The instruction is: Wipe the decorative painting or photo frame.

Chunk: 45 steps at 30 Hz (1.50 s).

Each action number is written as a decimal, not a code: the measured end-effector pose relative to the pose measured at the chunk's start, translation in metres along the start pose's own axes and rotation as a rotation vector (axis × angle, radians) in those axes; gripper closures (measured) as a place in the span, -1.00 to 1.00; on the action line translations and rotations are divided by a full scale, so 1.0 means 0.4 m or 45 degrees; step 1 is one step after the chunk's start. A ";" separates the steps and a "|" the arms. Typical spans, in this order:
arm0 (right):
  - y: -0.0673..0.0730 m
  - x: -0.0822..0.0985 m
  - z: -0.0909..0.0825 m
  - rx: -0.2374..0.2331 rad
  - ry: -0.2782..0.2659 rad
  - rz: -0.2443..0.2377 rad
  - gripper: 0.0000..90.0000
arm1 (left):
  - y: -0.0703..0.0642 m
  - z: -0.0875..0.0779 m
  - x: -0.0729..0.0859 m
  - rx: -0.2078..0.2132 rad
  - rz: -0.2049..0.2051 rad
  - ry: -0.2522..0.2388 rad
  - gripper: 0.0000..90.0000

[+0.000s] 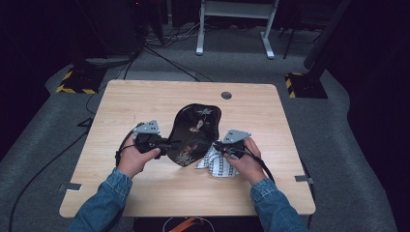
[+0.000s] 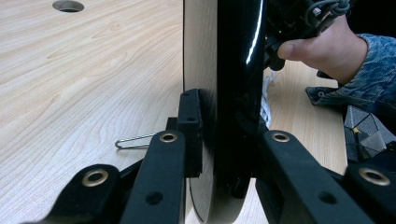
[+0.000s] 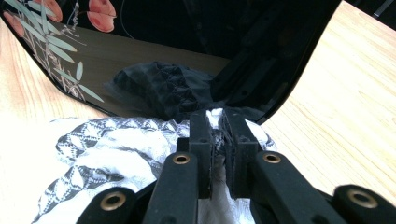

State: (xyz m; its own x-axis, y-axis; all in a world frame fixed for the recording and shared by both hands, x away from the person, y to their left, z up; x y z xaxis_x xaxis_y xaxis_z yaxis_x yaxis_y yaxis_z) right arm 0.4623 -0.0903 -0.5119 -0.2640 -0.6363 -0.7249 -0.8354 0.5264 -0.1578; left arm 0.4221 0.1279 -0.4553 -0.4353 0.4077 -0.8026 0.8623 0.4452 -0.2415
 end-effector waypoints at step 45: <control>0.041 -0.017 0.017 -0.043 -0.003 -0.066 0.87 | -0.002 0.003 -0.001 0.006 -0.013 0.003 0.70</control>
State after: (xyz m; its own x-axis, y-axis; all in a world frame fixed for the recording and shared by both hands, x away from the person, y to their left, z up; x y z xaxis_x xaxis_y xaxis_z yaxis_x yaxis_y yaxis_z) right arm 0.4536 -0.0735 -0.5143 -0.2190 -0.6605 -0.7182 -0.8635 0.4739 -0.1725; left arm 0.4220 0.1265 -0.4553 -0.4446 0.4054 -0.7987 0.8590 0.4457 -0.2519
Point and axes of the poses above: each handheld gripper's, and its own axes: z roughly forward along the jaws, x roughly out of its underside, y roughly to its left, the point moved 7 cm from there along z, roughly forward along the jaws, and after that the axes turned 5 degrees about y, right-handed, at the moved point
